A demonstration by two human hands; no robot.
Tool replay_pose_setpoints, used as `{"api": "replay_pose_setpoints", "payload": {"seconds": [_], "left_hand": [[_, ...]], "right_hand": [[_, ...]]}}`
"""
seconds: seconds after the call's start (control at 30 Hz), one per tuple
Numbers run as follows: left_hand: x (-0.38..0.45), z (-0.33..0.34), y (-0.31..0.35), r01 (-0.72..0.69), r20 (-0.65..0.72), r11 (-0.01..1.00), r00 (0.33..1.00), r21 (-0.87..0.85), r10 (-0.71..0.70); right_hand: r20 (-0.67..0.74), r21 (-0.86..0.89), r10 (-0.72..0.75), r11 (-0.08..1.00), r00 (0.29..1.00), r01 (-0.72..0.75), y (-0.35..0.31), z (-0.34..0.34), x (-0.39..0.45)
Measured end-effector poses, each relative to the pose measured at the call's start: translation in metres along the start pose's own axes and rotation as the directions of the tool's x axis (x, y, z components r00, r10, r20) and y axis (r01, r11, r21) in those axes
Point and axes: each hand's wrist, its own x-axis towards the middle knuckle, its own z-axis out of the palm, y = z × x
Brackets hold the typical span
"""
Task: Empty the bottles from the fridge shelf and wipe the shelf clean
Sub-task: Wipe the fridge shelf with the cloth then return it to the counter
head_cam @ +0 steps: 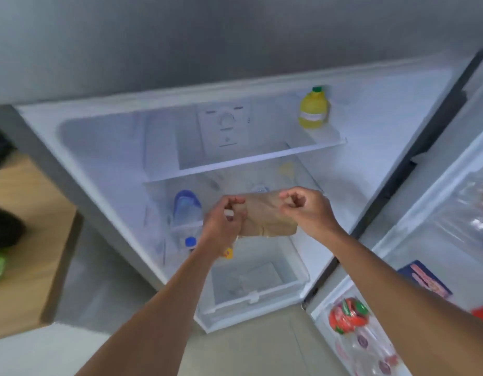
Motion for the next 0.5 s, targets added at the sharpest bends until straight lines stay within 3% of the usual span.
{"api": "replay_pose_setpoints", "payload": {"seconds": [0.2,0.3,0.4,0.43,0.5], "left_hand": [[0.103,0.045,-0.017,-0.149,0.024,0.981,0.989,0.124,0.147],[0.133,0.056,-0.033,-0.186,-0.013,0.918,0.979,0.35,0.203],[0.155,0.05,-0.068,-0.211,0.089,0.658,0.973,0.723,0.215],[0.159,0.048,-0.079,-0.235,0.125,0.586,0.967,0.775,0.221],[0.163,0.048,-0.095,-0.276,0.165,0.516,0.954,0.811,0.251]], "right_hand": [[-0.114,-0.064,-0.021,0.998,0.993,0.014,0.051,0.011,0.088],[-0.125,-0.429,-0.162,0.899,0.979,0.094,0.07,0.025,0.112],[0.089,-0.553,-0.335,0.766,0.938,0.327,0.068,0.055,0.118],[0.193,-0.562,-0.301,0.746,0.934,0.357,0.067,0.068,0.117],[0.347,-0.64,-0.045,0.719,0.937,0.271,0.071,0.09,0.113]]}}
